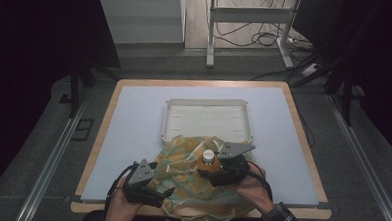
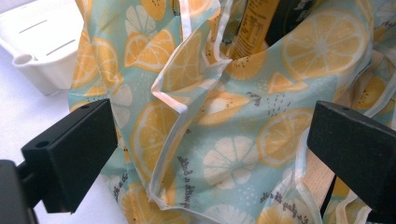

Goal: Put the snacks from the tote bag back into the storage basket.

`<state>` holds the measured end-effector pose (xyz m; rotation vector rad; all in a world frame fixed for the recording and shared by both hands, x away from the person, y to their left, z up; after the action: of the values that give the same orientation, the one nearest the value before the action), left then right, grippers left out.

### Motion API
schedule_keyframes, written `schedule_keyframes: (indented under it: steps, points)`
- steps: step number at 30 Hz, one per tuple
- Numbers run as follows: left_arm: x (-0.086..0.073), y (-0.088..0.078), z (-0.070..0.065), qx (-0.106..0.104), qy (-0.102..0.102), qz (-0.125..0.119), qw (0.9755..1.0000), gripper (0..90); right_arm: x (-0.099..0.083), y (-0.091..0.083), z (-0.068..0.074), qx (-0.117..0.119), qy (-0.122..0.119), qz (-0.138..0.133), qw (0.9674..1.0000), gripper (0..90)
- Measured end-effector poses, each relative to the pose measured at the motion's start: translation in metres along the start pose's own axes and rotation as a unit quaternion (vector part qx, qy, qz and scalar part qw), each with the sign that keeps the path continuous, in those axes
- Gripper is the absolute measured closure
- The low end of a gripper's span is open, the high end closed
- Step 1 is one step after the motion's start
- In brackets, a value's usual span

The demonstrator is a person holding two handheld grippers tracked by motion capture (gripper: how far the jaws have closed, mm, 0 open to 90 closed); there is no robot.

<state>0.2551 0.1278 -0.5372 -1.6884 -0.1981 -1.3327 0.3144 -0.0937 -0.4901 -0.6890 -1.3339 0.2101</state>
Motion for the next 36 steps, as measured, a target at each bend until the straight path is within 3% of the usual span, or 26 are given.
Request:
schedule_keyframes:
  steps: [36]
  points:
    - [0.001,-0.001,0.002,0.009,0.004,-0.017,0.9998,1.5,0.032,-0.018,0.003,0.010,-0.015,-0.027,0.9995,29.8]
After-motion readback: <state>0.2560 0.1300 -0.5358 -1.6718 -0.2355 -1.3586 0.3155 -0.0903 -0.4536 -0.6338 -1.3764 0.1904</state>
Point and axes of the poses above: each handheld gripper's, and its own axes: y roughly forward along the jaws, x roughly out of its top, z roughly to its left, the point moved 5 cm from there along y, roughly forward along the jaws, and after that the axes turned 6 degrees about x, right-handed, at the moved point
